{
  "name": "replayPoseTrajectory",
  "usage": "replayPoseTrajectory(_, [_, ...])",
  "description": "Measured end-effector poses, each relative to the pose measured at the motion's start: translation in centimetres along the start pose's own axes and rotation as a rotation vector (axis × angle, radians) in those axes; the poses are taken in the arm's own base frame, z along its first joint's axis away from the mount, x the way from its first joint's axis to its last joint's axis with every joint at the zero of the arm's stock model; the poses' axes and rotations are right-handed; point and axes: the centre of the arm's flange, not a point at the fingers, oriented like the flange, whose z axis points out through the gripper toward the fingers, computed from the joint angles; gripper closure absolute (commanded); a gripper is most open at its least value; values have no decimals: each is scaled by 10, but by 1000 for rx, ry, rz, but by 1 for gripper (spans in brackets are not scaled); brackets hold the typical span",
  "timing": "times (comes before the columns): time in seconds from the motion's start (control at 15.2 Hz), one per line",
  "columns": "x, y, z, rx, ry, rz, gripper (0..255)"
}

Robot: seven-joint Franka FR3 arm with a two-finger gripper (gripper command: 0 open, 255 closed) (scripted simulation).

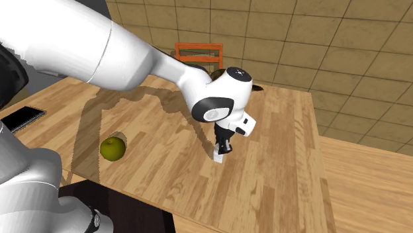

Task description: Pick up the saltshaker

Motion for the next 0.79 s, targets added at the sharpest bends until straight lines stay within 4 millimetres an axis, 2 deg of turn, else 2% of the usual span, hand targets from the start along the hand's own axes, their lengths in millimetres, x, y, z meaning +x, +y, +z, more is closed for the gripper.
replayPoseTrajectory(0.79, [-5,-7,-60,0,0,0,255])
